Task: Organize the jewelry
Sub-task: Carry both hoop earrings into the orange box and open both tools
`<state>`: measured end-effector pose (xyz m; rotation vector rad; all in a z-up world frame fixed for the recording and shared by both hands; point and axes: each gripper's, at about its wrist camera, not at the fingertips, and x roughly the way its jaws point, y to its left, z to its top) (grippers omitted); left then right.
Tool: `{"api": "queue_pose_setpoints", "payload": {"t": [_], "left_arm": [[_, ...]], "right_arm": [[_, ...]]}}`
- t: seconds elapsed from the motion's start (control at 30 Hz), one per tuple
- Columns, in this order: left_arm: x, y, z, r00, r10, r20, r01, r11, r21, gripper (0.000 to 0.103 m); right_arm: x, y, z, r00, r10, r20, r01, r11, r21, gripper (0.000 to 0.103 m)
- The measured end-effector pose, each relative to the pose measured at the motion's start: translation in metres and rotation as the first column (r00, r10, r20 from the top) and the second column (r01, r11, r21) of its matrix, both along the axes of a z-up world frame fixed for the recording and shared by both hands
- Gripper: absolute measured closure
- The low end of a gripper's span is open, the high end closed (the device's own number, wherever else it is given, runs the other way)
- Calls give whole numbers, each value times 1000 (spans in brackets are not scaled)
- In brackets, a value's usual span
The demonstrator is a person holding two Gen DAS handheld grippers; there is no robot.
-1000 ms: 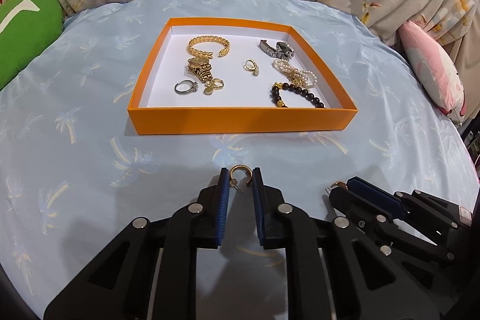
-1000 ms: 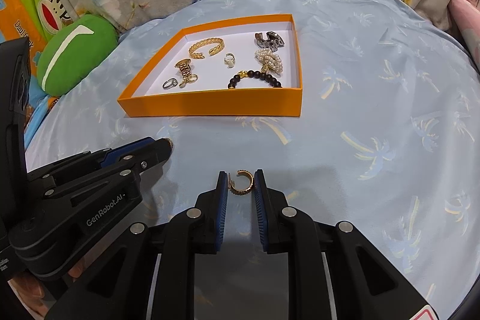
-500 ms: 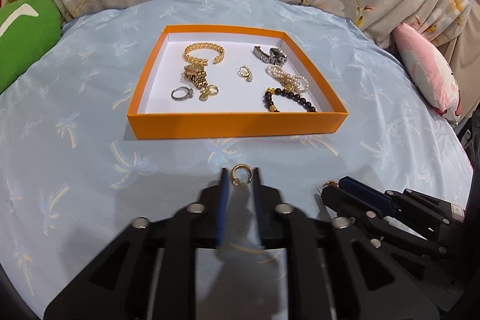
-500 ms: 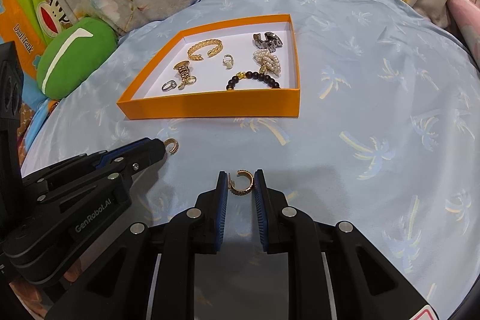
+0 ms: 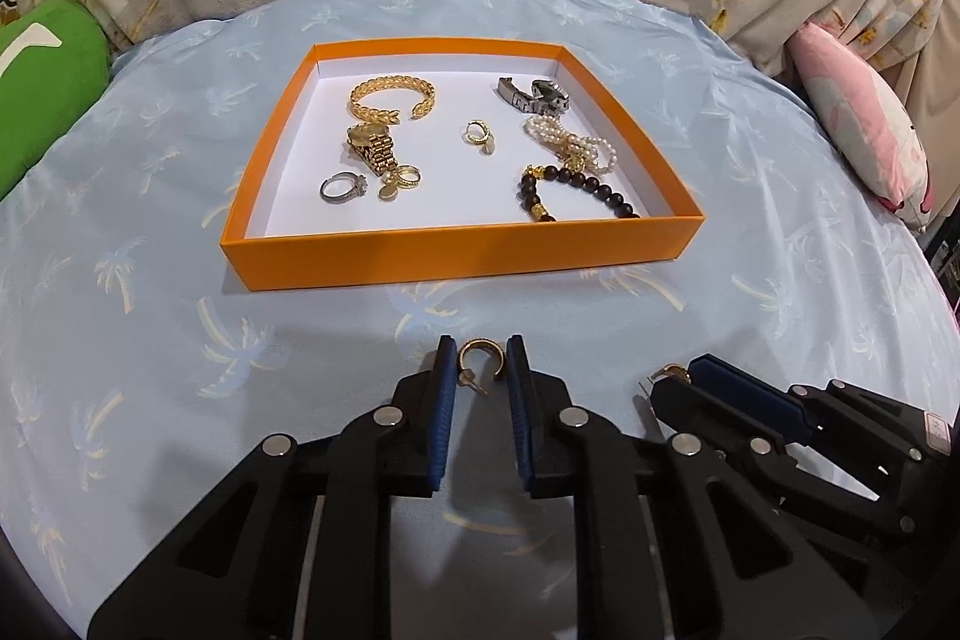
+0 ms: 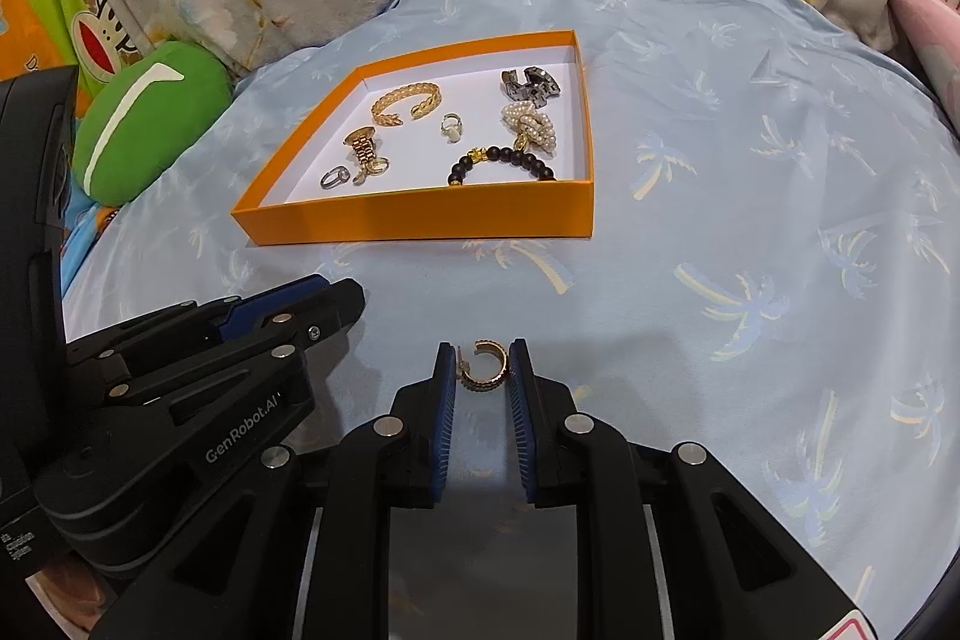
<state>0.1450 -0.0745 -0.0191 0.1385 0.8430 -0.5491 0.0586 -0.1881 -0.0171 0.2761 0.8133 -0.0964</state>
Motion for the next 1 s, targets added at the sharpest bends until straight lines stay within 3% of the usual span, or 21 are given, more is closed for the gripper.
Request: {"api": "queue_pose_setpoints", "payload": {"t": [0.27, 0.5, 0.77, 1.0], "left_arm": [[-5, 3, 9, 1000, 4, 26, -4, 1000, -5, 87], [-5, 12, 40, 996, 17, 87, -15, 1000, -22, 87], [32, 26, 88, 977, 84, 198, -75, 996, -54, 87], [83, 9, 96, 971, 116, 209, -104, 992, -70, 87]], "right_arm": [[-3, 0, 7, 1000, -9, 26, 9, 1000, -13, 86], [1, 2, 31, 997, 15, 72, -12, 999, -42, 86], [45, -1, 69, 988, 56, 142, -46, 996, -74, 86], [105, -9, 69, 988, 55, 144, -48, 998, -50, 86]]}}
